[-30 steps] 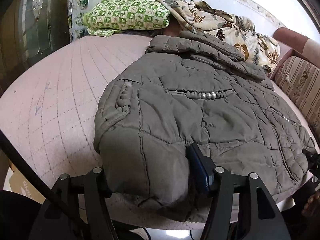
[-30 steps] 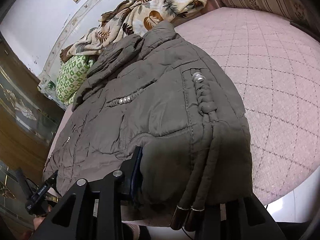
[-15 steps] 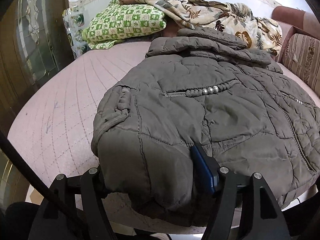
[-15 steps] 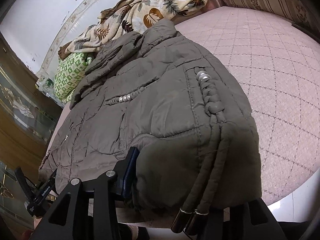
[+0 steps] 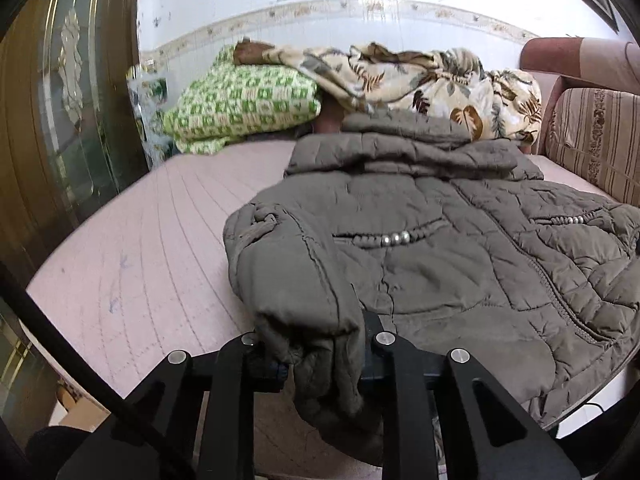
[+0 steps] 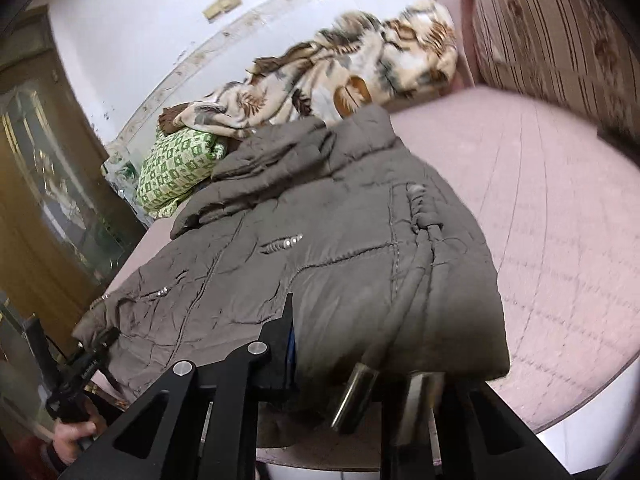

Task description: Fold large clothes

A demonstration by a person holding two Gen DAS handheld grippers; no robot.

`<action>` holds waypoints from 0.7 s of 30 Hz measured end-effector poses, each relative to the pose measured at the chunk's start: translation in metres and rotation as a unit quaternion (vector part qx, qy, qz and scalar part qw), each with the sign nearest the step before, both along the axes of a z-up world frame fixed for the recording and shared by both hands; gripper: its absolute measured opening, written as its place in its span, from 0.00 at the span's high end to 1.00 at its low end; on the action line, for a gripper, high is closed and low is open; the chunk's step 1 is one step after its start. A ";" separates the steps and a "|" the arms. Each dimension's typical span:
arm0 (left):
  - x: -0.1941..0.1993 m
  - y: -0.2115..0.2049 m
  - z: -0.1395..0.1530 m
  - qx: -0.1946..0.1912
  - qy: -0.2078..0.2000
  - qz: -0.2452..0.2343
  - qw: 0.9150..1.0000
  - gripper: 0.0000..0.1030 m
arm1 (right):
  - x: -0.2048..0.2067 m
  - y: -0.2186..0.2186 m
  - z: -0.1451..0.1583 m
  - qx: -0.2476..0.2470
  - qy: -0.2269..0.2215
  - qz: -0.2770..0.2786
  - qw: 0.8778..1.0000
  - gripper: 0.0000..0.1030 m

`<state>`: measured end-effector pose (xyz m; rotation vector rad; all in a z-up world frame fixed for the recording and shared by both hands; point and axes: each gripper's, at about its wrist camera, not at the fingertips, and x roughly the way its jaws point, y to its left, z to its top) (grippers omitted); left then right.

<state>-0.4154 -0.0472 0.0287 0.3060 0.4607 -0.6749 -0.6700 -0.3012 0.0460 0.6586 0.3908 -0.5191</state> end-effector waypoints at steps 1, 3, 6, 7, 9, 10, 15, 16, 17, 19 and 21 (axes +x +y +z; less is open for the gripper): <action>-0.001 0.000 0.002 -0.002 -0.003 -0.001 1.000 0.80 | -0.001 0.002 0.003 -0.007 -0.001 0.000 1.000 0.80; -0.005 0.004 0.009 -0.010 -0.019 -0.001 1.000 0.80 | -0.004 0.005 0.009 -0.022 -0.001 0.000 1.000 0.81; -0.008 0.005 0.017 -0.014 -0.036 -0.004 0.999 0.80 | -0.003 0.012 0.019 -0.052 0.006 0.002 0.999 0.82; -0.010 0.006 0.019 -0.014 -0.042 -0.006 0.999 0.80 | -0.003 0.015 0.023 -0.062 0.008 0.004 0.998 0.82; -0.013 0.008 0.024 -0.015 -0.050 -0.011 0.999 0.81 | -0.004 0.019 0.030 -0.074 0.009 0.007 0.997 0.82; -0.015 0.011 0.027 -0.017 -0.052 -0.013 0.998 0.81 | -0.004 0.020 0.033 -0.081 0.009 0.011 0.997 0.82; -0.017 0.024 0.043 -0.032 -0.047 -0.019 0.998 0.81 | -0.014 0.029 0.046 -0.091 0.003 0.018 0.996 0.82; -0.017 0.026 0.046 -0.034 -0.048 -0.019 0.998 0.81 | -0.016 0.029 0.048 -0.092 0.001 0.019 0.996 0.82; -0.016 0.027 0.048 -0.036 -0.050 -0.020 0.998 0.81 | -0.018 0.030 0.052 -0.095 -0.003 0.021 0.995 0.82; -0.013 0.027 0.056 -0.041 -0.054 -0.021 0.997 0.81 | -0.020 0.032 0.059 -0.103 -0.007 0.024 0.994 0.82; -0.009 0.024 0.064 -0.048 -0.058 -0.023 0.997 0.80 | -0.018 0.030 0.070 -0.112 -0.013 0.028 0.993 0.82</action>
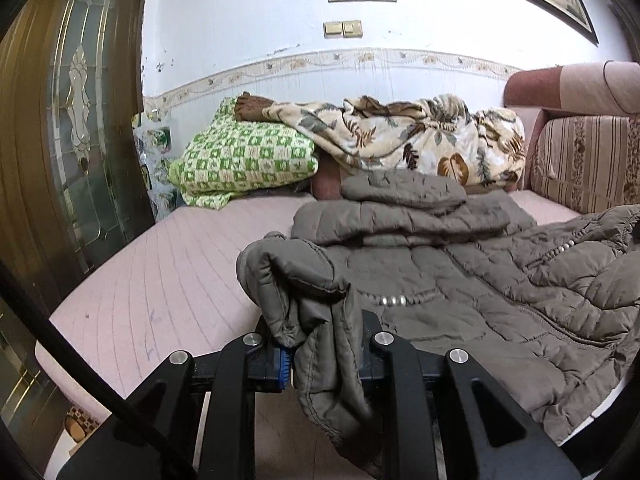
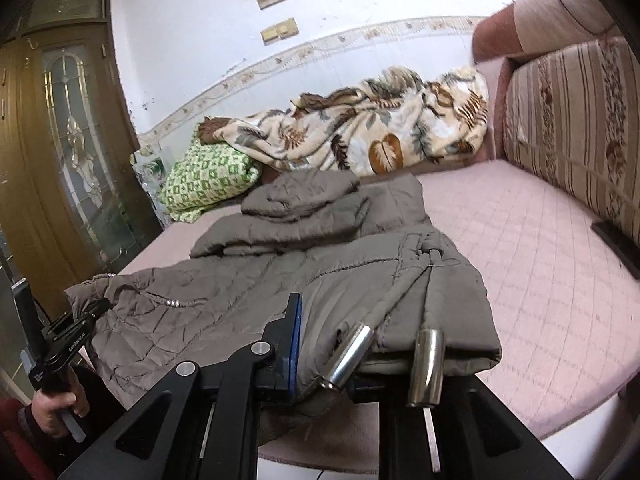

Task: Fold large clothes
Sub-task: 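Lift the held hem with both grippers and fold it toward the hood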

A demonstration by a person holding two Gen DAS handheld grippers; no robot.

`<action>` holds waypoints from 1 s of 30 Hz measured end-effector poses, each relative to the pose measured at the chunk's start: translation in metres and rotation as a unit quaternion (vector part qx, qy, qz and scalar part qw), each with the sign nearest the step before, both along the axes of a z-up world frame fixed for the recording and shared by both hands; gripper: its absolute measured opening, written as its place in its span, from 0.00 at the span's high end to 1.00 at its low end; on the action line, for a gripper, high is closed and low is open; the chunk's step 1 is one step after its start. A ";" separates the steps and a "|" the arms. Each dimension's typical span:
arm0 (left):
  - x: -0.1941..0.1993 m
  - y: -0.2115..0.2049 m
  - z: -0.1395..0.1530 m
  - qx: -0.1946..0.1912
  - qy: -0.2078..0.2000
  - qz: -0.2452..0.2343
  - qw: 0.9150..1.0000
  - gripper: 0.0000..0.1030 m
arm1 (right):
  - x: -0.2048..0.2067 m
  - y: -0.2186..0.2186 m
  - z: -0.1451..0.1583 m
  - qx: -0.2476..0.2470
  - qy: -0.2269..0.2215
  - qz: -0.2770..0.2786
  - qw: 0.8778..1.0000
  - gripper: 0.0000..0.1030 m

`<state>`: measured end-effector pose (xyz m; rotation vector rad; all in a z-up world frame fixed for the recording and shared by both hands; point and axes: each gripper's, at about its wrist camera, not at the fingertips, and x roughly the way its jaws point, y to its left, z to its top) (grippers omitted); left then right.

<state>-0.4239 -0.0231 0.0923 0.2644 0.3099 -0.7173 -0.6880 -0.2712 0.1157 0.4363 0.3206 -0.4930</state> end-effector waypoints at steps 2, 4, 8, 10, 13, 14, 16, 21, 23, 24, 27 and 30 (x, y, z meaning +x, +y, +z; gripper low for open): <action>0.005 -0.004 0.010 -0.007 -0.005 -0.002 1.000 0.80 | 0.004 -0.003 0.012 -0.012 -0.005 0.004 1.000 0.82; 0.012 -0.010 0.023 -0.018 -0.009 -0.004 1.000 0.80 | 0.009 -0.009 0.024 -0.022 -0.010 0.008 1.000 0.83; 0.023 -0.027 0.047 -0.033 -0.027 -0.007 0.999 0.80 | 0.020 -0.021 0.047 -0.040 -0.024 0.011 0.999 0.83; 0.030 -0.039 0.058 -0.040 -0.034 -0.007 0.999 0.80 | 0.026 -0.028 0.057 -0.047 -0.030 0.011 0.998 0.83; 0.044 -0.057 0.076 -0.056 -0.040 -0.003 0.998 0.80 | 0.037 -0.044 0.073 -0.048 -0.045 0.011 0.998 0.83; 0.049 -0.064 0.080 -0.059 -0.042 -0.003 0.997 0.80 | 0.043 -0.052 0.079 -0.049 -0.049 0.010 0.998 0.83; 0.063 -0.082 0.091 -0.066 -0.047 0.000 0.997 0.80 | 0.055 -0.068 0.090 -0.053 -0.055 0.006 0.997 0.83; 0.105 -0.134 0.112 -0.077 -0.043 0.003 0.996 0.80 | 0.094 -0.116 0.114 -0.043 -0.069 0.006 0.997 0.83; 0.122 -0.154 0.117 -0.079 -0.039 0.008 0.996 0.80 | 0.118 -0.140 0.122 -0.042 -0.067 0.006 0.997 0.83; 0.135 -0.168 0.119 -0.079 -0.034 0.009 0.996 0.79 | 0.126 -0.150 0.124 -0.039 -0.069 0.007 0.997 0.83; 0.172 -0.205 0.119 -0.074 -0.012 0.016 0.997 0.79 | 0.161 -0.186 0.126 -0.030 -0.070 0.006 0.997 0.83; 0.218 -0.246 0.109 -0.051 0.029 0.023 0.998 0.78 | 0.197 -0.224 0.120 -0.010 -0.066 0.003 0.998 0.82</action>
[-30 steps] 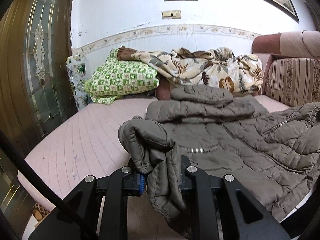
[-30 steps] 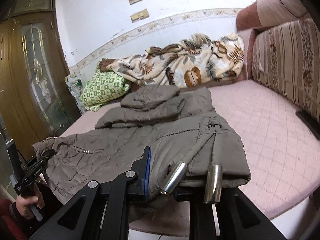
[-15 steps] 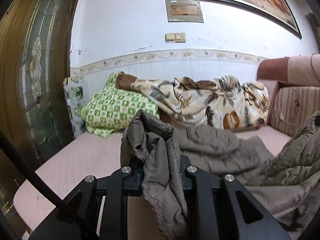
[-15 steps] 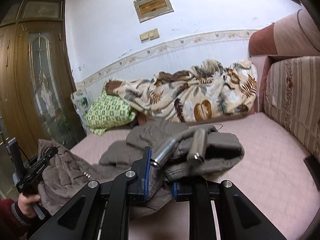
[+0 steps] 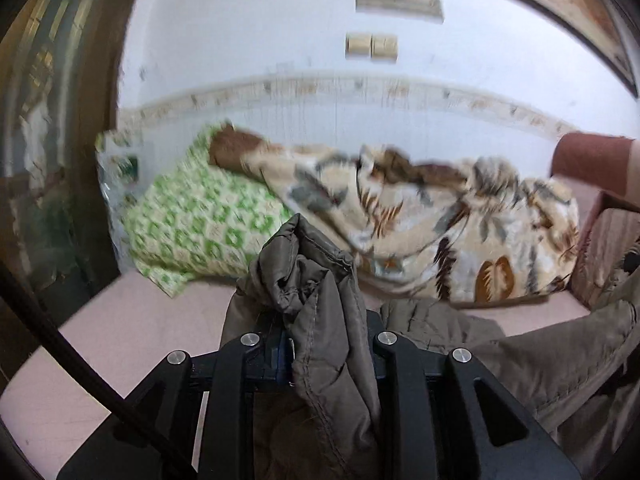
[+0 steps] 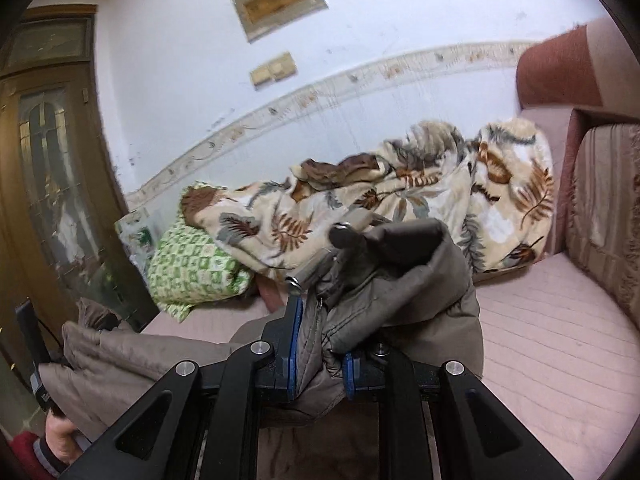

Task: Fold large clothes
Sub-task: 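Lift the held hem with both grippers and fold it toward the hood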

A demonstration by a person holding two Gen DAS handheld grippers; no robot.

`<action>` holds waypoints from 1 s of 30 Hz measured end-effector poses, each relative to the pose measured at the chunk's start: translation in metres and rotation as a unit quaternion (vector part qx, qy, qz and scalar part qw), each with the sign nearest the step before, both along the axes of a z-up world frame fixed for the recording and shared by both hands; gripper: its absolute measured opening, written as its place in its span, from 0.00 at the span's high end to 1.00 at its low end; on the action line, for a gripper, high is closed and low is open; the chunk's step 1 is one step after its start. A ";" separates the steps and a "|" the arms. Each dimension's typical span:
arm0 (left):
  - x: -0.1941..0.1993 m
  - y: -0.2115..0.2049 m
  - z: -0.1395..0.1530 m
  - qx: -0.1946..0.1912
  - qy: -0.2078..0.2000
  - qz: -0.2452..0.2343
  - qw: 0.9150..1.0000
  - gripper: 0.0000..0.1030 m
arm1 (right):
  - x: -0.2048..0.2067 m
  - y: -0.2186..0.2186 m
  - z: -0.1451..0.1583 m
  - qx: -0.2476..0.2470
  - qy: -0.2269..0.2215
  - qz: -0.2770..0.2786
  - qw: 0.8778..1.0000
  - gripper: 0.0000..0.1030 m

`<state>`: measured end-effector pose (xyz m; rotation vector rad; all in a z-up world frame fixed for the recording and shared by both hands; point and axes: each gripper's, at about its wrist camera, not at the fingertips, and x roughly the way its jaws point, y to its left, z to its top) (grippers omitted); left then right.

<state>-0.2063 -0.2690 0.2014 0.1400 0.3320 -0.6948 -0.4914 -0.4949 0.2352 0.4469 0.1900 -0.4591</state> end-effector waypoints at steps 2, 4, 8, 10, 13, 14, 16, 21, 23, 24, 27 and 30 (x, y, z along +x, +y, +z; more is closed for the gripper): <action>0.032 -0.025 -0.009 0.006 0.038 0.007 0.999 0.76 | 0.024 -0.025 -0.010 0.016 0.009 -0.002 1.000 0.82; 0.057 -0.043 -0.020 0.018 0.070 0.012 0.997 0.74 | 0.042 -0.048 -0.023 0.029 0.016 -0.008 0.999 0.82; 0.098 -0.066 -0.046 0.039 0.119 0.027 0.992 0.66 | 0.070 -0.095 -0.057 0.071 0.036 -0.023 0.997 0.82; 0.114 -0.074 -0.060 0.050 0.139 0.028 0.989 0.64 | 0.083 -0.116 -0.078 0.093 0.051 -0.029 0.994 0.81; 0.131 -0.083 -0.075 0.061 0.167 0.029 0.984 0.61 | 0.101 -0.138 -0.111 0.115 0.073 -0.037 0.990 0.81; 0.134 -0.084 -0.078 0.061 0.176 0.027 0.982 0.59 | 0.108 -0.141 -0.117 0.114 0.086 -0.041 0.989 0.81; 0.144 -0.085 -0.083 0.062 0.201 0.014 0.978 0.54 | 0.118 -0.149 -0.127 0.119 0.099 -0.043 0.987 0.81; 0.167 -0.086 -0.088 0.080 0.266 -0.036 0.960 0.48 | 0.122 -0.167 -0.145 0.165 0.106 -0.028 0.980 0.76; 0.175 -0.080 -0.084 0.064 0.289 -0.050 0.954 0.46 | 0.117 -0.174 -0.146 0.190 0.095 -0.014 0.977 0.73; 0.181 -0.074 -0.081 0.050 0.307 -0.053 0.949 0.43 | 0.113 -0.176 -0.145 0.199 0.087 -0.010 0.976 0.68; 0.199 -0.053 -0.071 0.007 0.343 -0.042 0.938 0.41 | 0.092 -0.187 -0.138 0.236 0.037 0.000 0.971 0.45; 0.204 -0.036 -0.055 0.001 0.312 -0.013 0.950 0.40 | 0.059 -0.199 -0.120 0.246 -0.013 -0.022 0.969 0.27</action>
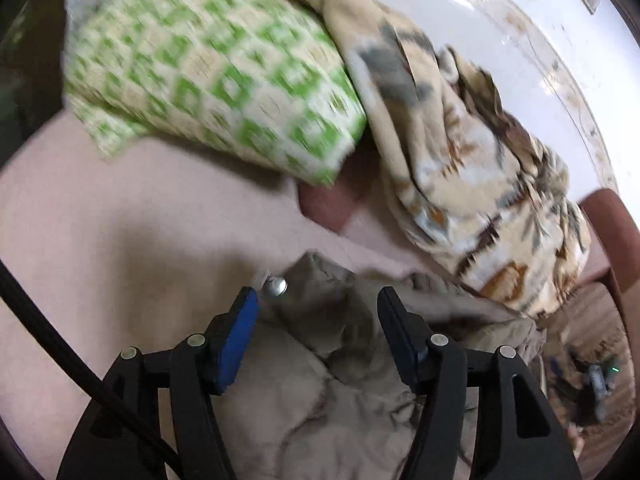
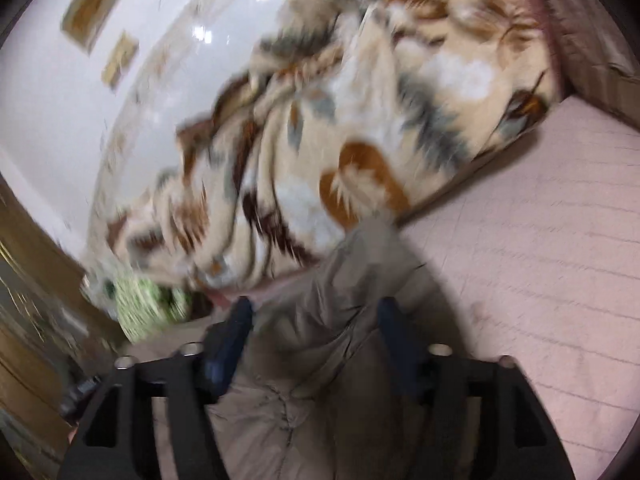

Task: Fold large clothes
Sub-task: 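Lift the held hem with both grippers and fold it toward the hood, then lay the folded hem onto the jacket and release with both grippers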

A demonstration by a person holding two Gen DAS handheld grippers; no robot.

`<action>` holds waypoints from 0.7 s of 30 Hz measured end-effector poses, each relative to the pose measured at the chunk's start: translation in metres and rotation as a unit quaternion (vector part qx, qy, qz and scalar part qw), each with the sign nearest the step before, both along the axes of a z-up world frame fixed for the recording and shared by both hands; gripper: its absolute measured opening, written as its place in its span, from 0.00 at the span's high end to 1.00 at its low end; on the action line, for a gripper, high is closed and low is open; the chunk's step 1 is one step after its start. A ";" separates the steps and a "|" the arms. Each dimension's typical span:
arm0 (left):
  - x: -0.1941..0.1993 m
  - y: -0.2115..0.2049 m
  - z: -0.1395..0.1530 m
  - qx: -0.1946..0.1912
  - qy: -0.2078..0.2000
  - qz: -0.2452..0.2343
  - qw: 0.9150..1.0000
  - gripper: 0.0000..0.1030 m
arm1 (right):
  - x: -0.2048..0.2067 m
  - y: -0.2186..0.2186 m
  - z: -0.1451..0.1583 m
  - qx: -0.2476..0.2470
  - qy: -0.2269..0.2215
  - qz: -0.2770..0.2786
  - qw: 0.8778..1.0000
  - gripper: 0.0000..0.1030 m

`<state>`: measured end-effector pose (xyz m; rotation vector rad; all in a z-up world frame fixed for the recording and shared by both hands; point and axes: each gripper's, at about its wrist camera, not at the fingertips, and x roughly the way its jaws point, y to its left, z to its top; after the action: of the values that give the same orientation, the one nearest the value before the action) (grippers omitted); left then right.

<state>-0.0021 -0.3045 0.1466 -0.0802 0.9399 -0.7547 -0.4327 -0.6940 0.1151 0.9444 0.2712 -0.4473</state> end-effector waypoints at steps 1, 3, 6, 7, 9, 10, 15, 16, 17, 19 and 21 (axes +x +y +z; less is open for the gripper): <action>0.000 0.006 0.005 -0.002 -0.005 0.003 1.000 0.40 | -0.010 -0.002 0.007 0.002 -0.012 -0.003 1.000 0.27; -0.010 0.014 0.016 -0.003 -0.029 0.006 1.000 0.40 | -0.023 0.003 0.021 -0.011 -0.019 0.001 1.000 0.27; -0.039 0.006 0.028 0.011 -0.080 -0.022 0.996 0.40 | -0.021 0.026 0.040 -0.048 0.001 0.030 0.998 0.27; -0.057 0.000 0.030 0.015 -0.100 -0.042 0.994 0.40 | -0.016 0.036 0.044 -0.061 0.015 0.040 0.997 0.27; -0.090 -0.012 0.029 0.016 -0.118 -0.080 0.990 0.40 | -0.006 0.054 0.046 -0.080 0.028 0.059 0.995 0.27; -0.111 -0.023 0.024 0.016 -0.118 -0.109 0.987 0.40 | 0.000 0.064 0.046 -0.086 0.037 0.060 0.994 0.27; -0.175 -0.077 -0.009 0.046 -0.113 -0.192 0.974 0.40 | 0.039 0.110 0.031 -0.136 0.097 0.097 0.981 0.27; -0.179 -0.086 -0.017 0.054 -0.114 -0.197 0.972 0.40 | 0.049 0.117 0.026 -0.145 0.112 0.105 0.977 0.27; -0.181 -0.095 -0.025 0.067 -0.118 -0.197 0.971 0.40 | 0.056 0.122 0.022 -0.151 0.120 0.112 0.975 0.27; -0.176 -0.109 -0.042 0.085 -0.114 -0.191 0.971 0.40 | 0.069 0.127 0.015 -0.163 0.146 0.113 0.969 0.27; -0.163 -0.120 -0.056 0.099 -0.100 -0.178 0.974 0.40 | 0.080 0.126 0.005 -0.178 0.171 0.112 0.963 0.27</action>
<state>-0.1648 -0.4242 0.0905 0.3430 0.8418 -0.9749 -0.3524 -0.5680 0.1198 0.4742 0.5847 -0.4316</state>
